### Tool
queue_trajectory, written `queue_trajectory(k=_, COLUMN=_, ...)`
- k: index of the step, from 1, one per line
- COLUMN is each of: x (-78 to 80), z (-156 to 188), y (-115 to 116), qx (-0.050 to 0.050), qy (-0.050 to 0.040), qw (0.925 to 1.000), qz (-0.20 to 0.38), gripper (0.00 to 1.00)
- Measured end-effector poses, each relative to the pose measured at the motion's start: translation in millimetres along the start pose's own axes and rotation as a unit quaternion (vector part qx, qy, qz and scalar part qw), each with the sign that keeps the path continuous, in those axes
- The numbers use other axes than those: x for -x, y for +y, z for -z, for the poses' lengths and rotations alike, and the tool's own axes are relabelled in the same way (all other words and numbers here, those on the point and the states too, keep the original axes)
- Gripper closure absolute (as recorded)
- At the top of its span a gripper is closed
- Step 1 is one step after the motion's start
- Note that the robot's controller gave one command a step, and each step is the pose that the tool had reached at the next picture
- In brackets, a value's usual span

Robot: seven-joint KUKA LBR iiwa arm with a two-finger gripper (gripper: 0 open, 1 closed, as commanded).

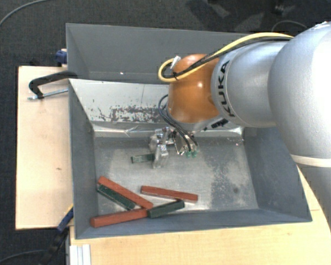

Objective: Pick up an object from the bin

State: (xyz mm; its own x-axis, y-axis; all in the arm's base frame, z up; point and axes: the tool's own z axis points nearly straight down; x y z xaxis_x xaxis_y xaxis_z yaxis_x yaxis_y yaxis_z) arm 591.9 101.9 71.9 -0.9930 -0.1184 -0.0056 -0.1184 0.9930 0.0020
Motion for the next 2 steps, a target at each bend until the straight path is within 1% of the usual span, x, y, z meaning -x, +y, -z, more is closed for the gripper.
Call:
queue_trajectory(k=1, x=11.5, z=119.4, y=5.0, qx=0.0, qy=-0.0048, qw=0.9999, qz=-0.012, gripper=1.0)
queue_trajectory(k=2, x=14.5, z=272.5, y=4.5, qx=0.0, qy=-0.006, qw=0.9998, qz=-0.018, gripper=1.0)
